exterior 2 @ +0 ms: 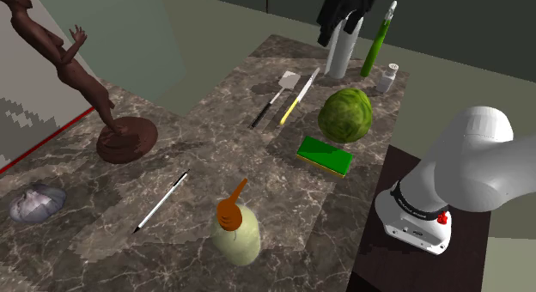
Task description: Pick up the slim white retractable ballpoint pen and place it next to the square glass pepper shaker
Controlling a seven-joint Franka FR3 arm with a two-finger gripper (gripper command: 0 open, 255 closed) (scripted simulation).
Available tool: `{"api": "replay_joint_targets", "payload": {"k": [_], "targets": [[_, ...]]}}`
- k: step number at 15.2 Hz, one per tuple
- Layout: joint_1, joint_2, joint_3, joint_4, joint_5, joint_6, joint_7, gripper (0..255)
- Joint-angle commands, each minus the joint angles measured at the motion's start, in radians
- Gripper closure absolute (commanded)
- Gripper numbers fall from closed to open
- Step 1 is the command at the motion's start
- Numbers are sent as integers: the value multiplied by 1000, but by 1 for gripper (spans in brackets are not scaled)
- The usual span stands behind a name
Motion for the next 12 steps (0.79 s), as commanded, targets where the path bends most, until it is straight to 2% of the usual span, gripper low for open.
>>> {"api": "replay_joint_targets", "payload": {"k": [1, 6, 12], "targets": [[0, 0, 0, 0, 0, 0, 0, 0], [-14, 33, 118, -58, 84, 51, 244, 0], [-27, 135, 257, -72, 186, 132, 529, 0]]}}
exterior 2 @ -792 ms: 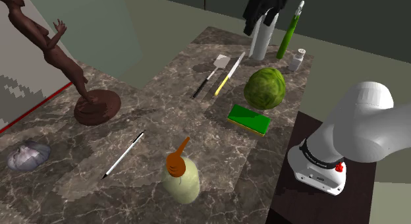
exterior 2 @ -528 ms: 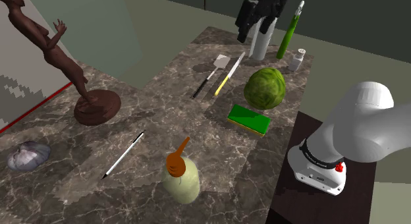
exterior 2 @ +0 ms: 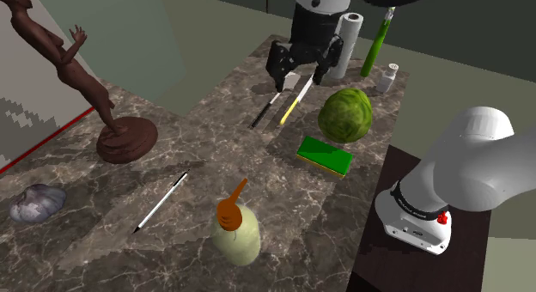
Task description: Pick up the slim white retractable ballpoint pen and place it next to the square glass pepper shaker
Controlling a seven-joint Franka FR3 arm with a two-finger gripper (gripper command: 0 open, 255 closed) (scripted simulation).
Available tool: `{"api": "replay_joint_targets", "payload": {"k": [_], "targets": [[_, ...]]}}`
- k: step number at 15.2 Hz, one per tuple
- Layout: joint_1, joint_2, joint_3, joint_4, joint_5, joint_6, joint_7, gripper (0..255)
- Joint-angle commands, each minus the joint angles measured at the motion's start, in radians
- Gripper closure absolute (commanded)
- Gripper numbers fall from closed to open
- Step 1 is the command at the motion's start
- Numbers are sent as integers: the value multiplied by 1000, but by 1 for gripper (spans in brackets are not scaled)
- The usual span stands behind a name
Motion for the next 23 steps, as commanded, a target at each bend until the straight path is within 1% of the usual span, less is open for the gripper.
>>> {"api": "replay_joint_targets", "payload": {"k": [1, 7, 12, 15, 18, 21, 23], "targets": [[-4, 40, 46, -4, 33, 35, 99, 0], [-24, 211, 174, 49, 102, 137, 378, 0], [-45, 390, 267, 132, 116, 227, 611, 0], [-53, 511, 310, 196, 101, 281, 755, 0], [-51, 639, 338, 271, 68, 330, 900, 0], [-35, 770, 347, 355, 27, 371, 1041, 0], [-15, 857, 341, 418, -1, 394, 1130, 0]]}}
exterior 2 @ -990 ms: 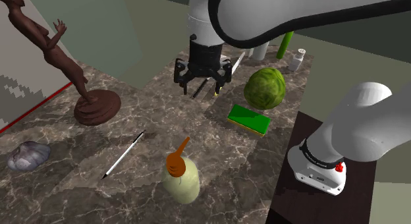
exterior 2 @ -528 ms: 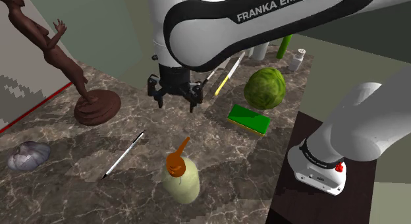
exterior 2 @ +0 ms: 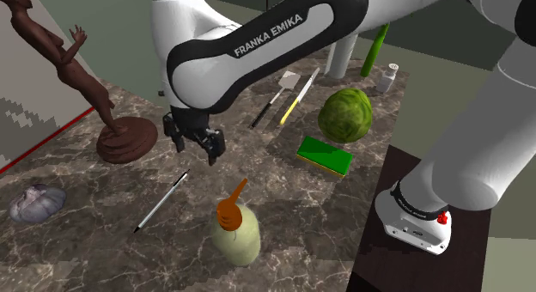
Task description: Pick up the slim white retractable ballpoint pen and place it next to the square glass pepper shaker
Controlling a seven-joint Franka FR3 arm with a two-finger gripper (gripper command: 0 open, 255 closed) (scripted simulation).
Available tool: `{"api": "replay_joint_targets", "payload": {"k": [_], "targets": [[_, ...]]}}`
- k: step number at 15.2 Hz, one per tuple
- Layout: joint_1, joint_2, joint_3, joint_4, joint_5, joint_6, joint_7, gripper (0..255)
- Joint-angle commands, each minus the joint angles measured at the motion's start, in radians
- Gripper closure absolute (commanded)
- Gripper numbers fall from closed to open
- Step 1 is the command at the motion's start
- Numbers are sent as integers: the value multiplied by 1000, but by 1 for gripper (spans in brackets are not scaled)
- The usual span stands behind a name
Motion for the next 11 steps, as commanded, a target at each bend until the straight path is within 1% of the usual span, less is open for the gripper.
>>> {"api": "replay_joint_targets", "payload": {"k": [1, 2, 9, 11], "targets": [[22, 92, -7, 73, -30, 19, 97, 0], [32, 121, -13, 96, -38, 25, 125, 0], [58, 177, -20, 71, -60, 105, 140, 0], [60, 182, -20, 70, -62, 112, 142, 0]]}}
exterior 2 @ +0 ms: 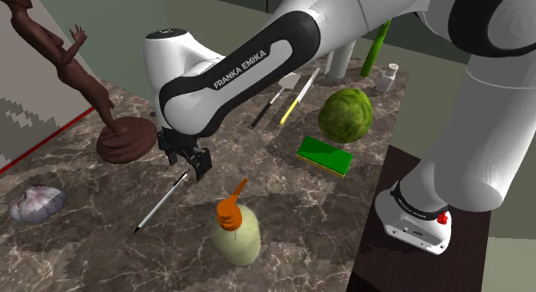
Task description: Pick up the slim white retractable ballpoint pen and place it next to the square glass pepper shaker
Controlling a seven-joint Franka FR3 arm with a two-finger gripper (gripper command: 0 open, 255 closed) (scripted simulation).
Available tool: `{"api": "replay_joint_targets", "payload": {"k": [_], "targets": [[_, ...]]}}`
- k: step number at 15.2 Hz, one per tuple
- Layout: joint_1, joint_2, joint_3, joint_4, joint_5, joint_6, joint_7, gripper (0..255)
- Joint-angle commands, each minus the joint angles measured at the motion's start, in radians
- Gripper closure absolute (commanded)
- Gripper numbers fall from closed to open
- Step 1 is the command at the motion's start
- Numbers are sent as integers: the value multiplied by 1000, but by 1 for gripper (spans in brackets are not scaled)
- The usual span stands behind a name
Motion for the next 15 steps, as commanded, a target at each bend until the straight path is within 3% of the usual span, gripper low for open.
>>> {"api": "replay_joint_targets", "payload": {"k": [1, 6, 7, 15], "targets": [[1, 4, 0, -1, -1, 5, 1, 0], [1, 3, 0, -1, -1, 5, 1, 0], [1, 3, 0, -1, -1, 5, 1, 255], [-5, -8, 1, -11, 5, 4, -6, 255]]}}
